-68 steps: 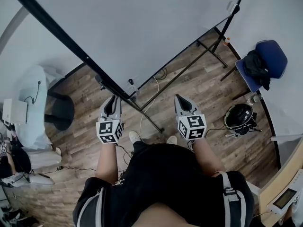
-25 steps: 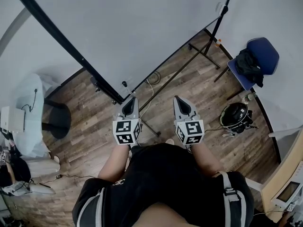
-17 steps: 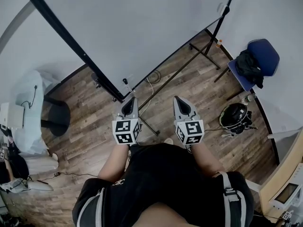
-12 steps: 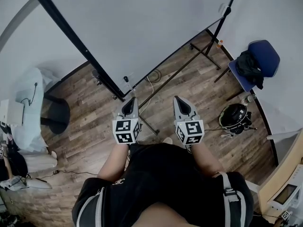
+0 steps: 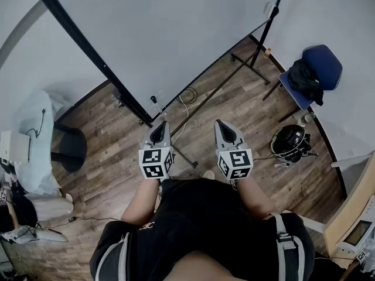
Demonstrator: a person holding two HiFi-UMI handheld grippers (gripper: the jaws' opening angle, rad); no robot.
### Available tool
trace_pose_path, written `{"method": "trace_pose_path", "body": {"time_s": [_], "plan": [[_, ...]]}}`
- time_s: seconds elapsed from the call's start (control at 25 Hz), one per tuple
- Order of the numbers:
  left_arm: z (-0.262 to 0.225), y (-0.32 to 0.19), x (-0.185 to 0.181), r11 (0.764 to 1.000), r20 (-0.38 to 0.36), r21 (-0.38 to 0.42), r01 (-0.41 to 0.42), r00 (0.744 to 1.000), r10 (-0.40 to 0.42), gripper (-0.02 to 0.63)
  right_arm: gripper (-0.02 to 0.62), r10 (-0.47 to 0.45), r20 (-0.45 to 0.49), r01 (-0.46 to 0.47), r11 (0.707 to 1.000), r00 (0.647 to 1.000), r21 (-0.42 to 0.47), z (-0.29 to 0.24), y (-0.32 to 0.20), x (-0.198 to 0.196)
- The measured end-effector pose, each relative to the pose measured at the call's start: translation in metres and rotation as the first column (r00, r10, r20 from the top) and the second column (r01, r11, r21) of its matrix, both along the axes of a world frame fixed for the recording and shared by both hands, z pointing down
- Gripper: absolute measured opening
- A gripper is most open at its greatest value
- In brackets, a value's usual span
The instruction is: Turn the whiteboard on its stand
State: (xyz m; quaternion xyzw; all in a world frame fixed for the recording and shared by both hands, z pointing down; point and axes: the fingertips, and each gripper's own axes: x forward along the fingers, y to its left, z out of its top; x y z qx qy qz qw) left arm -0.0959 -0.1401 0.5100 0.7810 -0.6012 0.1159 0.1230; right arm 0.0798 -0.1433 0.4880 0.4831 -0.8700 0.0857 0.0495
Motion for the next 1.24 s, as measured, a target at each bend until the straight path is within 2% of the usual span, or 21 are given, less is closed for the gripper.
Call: {"method": "trace_pose_path", "body": {"time_s": [0.6,0.84,1.24], "plan": [[0.009,0.011,-0.025,0.997,-0.011,-0.022,0.067,0.998,-0.068,0.011,-0.003,-0.104,0.008,0.104,0.995,0.995,0.002,-0.001,0.004,-0.030],[0.010,0.007,-0.032,0.996,-0.011,-0.020,0.089,0.996,-0.089,0.011,-0.003,-0.113,0.007,0.113,0.994,0.994,0.007,0.000,-0.005,-0.034],[0.016,-0.008,-0.018,0.997,-0.009,-0.038,0.067,0.998,-0.068,0.011,-0.003,-0.101,0.000,0.101,0.995,0.995,-0.006,0.005,-0.018,-0.021]]}}
